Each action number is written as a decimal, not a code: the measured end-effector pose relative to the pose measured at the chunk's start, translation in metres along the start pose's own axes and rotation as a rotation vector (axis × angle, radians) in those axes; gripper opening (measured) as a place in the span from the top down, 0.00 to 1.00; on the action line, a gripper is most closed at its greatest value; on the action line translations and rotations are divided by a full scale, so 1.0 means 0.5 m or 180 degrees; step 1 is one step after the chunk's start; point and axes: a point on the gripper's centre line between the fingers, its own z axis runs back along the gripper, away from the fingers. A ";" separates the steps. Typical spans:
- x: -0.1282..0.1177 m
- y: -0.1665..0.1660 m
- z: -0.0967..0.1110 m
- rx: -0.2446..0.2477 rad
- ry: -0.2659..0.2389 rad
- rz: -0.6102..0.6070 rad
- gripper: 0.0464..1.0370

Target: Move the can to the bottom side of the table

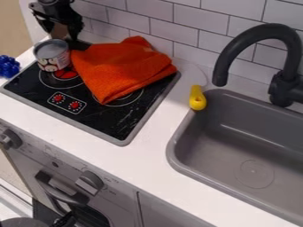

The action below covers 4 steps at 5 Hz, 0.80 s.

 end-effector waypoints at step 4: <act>-0.082 -0.018 -0.013 -0.0271 0.0467 0.0452 0.04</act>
